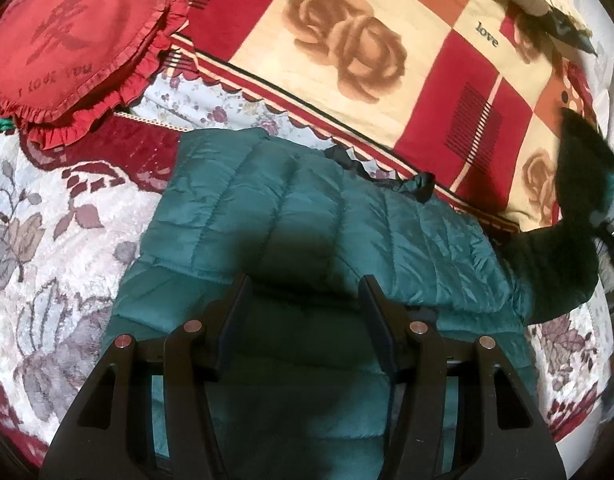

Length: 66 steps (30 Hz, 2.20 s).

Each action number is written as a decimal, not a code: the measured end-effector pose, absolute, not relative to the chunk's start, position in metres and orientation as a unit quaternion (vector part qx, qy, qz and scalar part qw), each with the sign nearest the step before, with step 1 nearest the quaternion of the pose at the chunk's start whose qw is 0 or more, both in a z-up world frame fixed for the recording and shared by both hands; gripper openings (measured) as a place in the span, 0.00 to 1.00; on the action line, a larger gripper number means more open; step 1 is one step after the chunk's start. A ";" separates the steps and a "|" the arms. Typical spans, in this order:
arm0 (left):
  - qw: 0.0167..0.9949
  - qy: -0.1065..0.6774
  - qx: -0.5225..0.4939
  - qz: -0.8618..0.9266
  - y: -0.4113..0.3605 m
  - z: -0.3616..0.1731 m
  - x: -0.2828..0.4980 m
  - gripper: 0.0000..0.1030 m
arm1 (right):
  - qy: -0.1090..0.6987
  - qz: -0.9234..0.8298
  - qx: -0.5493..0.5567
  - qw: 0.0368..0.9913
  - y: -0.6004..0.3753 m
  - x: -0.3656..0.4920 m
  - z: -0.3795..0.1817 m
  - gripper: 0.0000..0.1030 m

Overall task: Fold large clothes
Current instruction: 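Lift the sleeve with the right tool and fold it over the jacket body, then lay the sleeve down and open the right tool over the jacket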

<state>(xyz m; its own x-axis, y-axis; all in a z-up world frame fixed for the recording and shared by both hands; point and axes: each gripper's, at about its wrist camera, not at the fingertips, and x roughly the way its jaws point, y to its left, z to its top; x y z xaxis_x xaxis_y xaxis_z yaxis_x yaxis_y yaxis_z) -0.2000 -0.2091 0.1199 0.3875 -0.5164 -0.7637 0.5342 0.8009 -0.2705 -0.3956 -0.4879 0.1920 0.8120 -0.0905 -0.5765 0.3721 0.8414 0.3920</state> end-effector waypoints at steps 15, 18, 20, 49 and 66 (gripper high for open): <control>0.814 0.485 -0.026 -0.320 -0.205 0.120 -0.188 0.54 | 0.395 -0.043 0.187 0.898 -0.384 -0.324 0.103 0.84; 0.802 0.492 -0.038 -0.337 -0.216 0.124 -0.187 0.54 | 0.384 -0.038 0.195 0.902 -0.386 -0.342 0.120 0.84; 0.799 0.492 -0.047 -0.343 -0.225 0.128 -0.187 0.54 | 0.373 -0.041 0.204 0.904 -0.390 -0.356 0.129 0.84; 0.791 0.482 -0.041 -0.373 -0.284 0.138 -0.187 0.21 | 0.329 -0.119 0.283 0.893 -0.445 -0.446 0.146 0.84; 0.830 0.487 -0.033 -0.272 -0.195 0.112 -0.114 0.20 | 0.364 -0.206 0.282 0.863 -0.471 -0.365 0.122 0.64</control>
